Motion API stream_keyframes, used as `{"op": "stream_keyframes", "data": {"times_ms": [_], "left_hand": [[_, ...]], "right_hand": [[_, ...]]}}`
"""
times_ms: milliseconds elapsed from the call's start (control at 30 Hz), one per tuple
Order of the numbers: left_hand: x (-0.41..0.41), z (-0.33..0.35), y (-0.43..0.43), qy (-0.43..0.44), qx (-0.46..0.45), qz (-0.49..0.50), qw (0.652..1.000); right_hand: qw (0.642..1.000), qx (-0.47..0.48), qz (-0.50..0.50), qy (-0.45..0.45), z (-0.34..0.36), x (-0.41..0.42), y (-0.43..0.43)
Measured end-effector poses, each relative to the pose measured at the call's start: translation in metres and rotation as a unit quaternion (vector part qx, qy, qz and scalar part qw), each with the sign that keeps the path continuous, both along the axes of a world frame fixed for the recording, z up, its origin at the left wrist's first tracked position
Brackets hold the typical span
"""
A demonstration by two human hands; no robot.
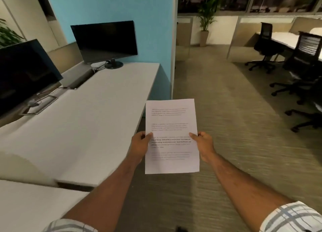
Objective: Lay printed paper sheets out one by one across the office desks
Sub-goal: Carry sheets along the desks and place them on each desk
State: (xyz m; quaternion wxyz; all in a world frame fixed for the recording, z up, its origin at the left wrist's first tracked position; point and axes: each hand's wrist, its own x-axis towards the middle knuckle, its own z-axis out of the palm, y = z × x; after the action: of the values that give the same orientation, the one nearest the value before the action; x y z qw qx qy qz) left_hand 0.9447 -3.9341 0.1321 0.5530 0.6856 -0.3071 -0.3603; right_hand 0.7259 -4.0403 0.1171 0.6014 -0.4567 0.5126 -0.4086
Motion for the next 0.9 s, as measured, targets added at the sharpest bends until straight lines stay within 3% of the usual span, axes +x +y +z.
{"op": "stream_keyframes", "data": {"times_ms": [500,900], "left_hand": [[0.095,0.006,-0.197,0.020,-0.016,0.148,0.989],[0.242,-0.009,-0.285,0.057,-0.036,0.341,0.938]], "right_hand": [[0.986,-0.044,0.154,0.052,0.029,0.124,-0.253],[0.956,-0.006,0.288,0.052,0.015,0.310,-0.373]]}}
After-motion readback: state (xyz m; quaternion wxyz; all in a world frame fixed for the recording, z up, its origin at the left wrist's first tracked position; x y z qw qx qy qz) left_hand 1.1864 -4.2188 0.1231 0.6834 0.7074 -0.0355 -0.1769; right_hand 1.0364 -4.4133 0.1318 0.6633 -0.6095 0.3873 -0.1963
